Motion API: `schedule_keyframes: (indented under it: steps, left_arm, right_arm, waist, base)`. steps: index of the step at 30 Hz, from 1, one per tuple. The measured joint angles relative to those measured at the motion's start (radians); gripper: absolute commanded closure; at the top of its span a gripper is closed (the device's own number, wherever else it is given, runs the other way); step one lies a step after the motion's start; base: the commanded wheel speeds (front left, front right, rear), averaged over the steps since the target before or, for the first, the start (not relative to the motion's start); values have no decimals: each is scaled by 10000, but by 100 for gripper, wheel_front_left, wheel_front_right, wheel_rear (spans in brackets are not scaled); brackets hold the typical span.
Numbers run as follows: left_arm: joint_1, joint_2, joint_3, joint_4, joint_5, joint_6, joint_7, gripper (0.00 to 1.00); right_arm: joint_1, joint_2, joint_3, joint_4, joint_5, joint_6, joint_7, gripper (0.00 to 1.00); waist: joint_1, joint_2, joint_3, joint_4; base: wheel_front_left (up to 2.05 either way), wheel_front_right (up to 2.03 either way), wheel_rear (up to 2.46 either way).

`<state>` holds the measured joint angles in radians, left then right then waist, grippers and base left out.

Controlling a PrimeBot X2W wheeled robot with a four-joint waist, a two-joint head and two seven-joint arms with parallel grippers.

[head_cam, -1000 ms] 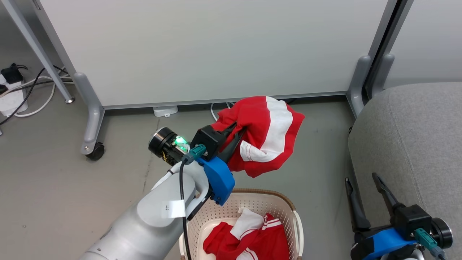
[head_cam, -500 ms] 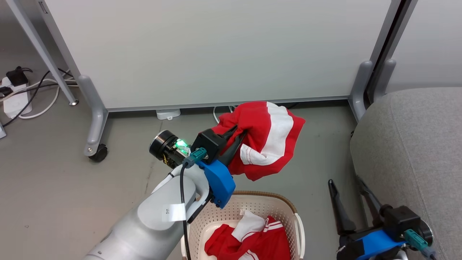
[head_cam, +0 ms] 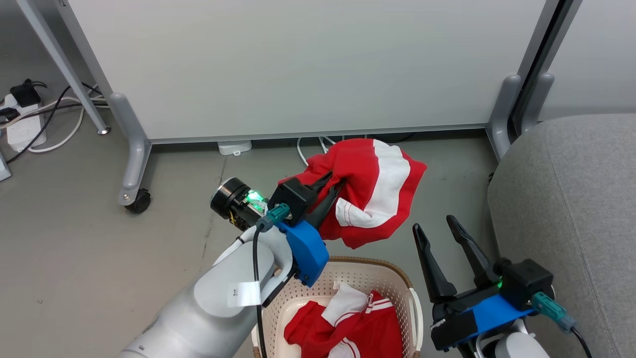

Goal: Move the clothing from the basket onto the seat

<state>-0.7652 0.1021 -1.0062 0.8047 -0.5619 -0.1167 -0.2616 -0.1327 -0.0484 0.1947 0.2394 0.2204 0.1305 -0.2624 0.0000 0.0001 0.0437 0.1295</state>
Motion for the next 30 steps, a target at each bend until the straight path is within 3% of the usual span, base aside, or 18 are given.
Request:
schedule_keyframes:
  steps: [11, 30]
  left_arm:
    - [-142, -125, 13, -125, 207, -44, 0, 100]
    - [-313, -370, -90, -437, 518, -79, 0, 100]
  right_arm:
    - [-1054, 4, 491, 644, 711, 0, 0, 0]
    - [-2501, 2, 1252, 2203, 2901, 0, -2, 0]
  waist:
    - [1, 0, 382, 175]
    - [1, 0, 858, 602]
  base:
    - [0, 0, 0]
    - [0, 0, 0]
